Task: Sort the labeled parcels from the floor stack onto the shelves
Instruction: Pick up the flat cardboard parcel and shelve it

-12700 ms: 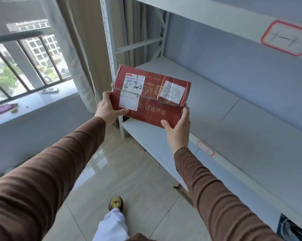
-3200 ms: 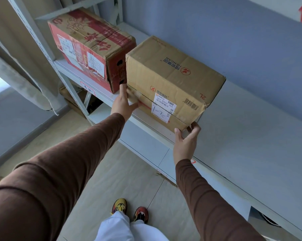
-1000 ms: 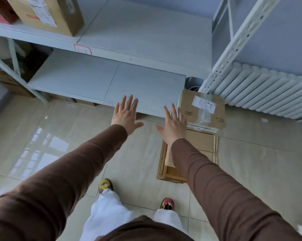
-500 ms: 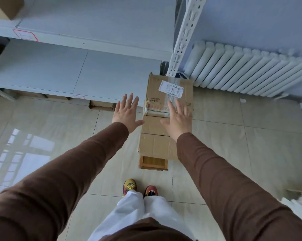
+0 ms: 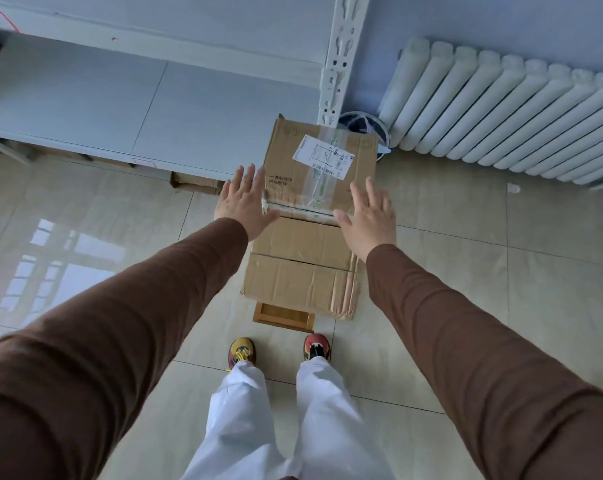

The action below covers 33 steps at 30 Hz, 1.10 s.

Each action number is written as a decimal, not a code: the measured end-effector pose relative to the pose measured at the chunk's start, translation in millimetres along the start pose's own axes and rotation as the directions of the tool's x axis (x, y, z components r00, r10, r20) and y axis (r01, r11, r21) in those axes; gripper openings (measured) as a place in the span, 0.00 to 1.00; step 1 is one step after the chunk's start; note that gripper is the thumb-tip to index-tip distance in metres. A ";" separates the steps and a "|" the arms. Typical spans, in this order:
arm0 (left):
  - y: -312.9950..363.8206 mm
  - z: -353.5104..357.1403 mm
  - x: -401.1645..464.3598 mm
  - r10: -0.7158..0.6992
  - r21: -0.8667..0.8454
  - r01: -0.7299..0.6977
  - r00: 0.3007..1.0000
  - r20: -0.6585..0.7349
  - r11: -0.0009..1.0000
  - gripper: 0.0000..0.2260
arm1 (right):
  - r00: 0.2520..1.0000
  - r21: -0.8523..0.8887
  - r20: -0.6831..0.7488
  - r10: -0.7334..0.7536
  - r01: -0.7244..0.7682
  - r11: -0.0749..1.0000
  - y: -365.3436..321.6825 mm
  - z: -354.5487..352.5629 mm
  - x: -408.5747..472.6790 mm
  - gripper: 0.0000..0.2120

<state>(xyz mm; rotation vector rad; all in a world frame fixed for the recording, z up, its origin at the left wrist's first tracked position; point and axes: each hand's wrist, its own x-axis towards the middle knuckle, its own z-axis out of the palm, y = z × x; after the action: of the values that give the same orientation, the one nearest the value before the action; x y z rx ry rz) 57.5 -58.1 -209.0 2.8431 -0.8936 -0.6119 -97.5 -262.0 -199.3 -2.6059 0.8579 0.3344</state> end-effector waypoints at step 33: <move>-60.2 -67.1 -90.6 -0.557 -0.868 -0.005 0.765 -0.323 0.496 0.22 | 0.987 0.730 -0.135 -0.087 0.158 0.664 -106.0 -13.8 -19.1 0.34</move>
<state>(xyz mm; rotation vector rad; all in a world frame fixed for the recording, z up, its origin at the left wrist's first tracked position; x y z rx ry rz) 48.6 41.2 -128.9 2.0115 0.0717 -0.0771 -46.4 -179.1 -151.3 -1.8869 0.6459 -0.1624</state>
